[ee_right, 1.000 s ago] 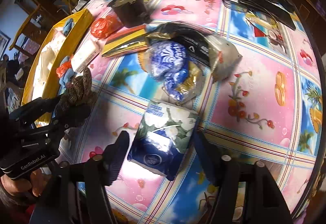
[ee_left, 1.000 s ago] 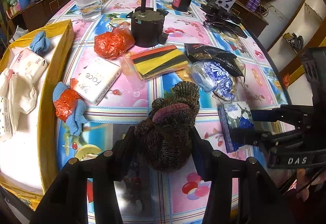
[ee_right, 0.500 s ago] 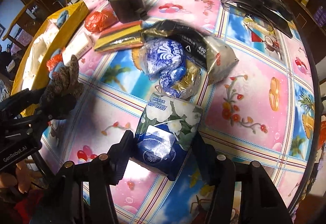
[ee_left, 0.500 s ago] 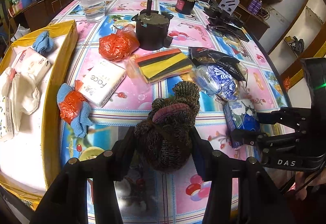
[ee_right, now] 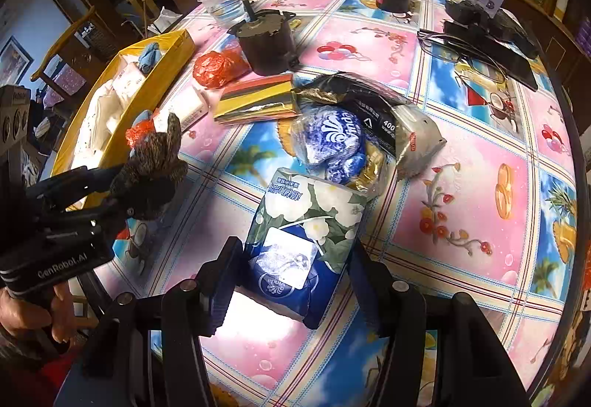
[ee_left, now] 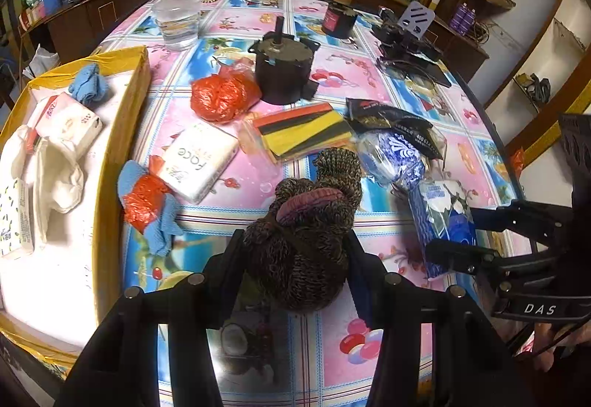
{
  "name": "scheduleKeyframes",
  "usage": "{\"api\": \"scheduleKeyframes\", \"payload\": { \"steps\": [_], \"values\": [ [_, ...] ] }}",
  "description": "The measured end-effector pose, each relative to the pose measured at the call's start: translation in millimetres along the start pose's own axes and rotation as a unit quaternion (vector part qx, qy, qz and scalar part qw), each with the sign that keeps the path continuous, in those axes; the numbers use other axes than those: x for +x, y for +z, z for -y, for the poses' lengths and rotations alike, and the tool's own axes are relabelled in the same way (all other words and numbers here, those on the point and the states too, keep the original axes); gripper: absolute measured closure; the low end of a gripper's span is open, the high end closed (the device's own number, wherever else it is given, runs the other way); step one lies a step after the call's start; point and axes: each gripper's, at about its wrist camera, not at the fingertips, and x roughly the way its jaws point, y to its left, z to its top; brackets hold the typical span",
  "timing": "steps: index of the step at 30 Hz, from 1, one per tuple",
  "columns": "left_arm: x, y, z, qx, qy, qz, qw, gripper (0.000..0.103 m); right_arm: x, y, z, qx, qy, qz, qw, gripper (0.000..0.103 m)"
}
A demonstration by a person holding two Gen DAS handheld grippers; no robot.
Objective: Organize soft objects
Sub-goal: 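Carry the brown glove with left while right carries the floral tissue pack toward the box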
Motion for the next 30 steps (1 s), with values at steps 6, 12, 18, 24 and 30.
{"api": "scheduleKeyframes", "payload": {
  "steps": [6, 12, 18, 24, 30],
  "values": [
    [-19, 5, -22, -0.024, 0.001, 0.025, 0.9994, 0.053, -3, 3, -10, -0.009, -0.001, 0.006, 1.000, 0.042],
    [-41, 6, -55, -0.058, 0.003, 0.048, 0.9972, 0.053, -2, 14, -27, -0.021, -0.002, 0.012, 1.000, 0.042],
    [-55, 3, -96, -0.087, 0.017, 0.059, 0.9943, 0.053, 4, 30, -52, -0.041, 0.001, 0.013, 0.999, 0.042],
    [-62, -3, -145, -0.120, 0.036, 0.058, 0.9904, 0.053, 14, 50, -84, -0.057, 0.010, 0.012, 0.998, 0.042],
    [-65, -2, -193, -0.142, 0.047, 0.056, 0.9871, 0.053, 25, 73, -128, -0.080, 0.028, 0.014, 0.996, 0.041]
  ]
}}
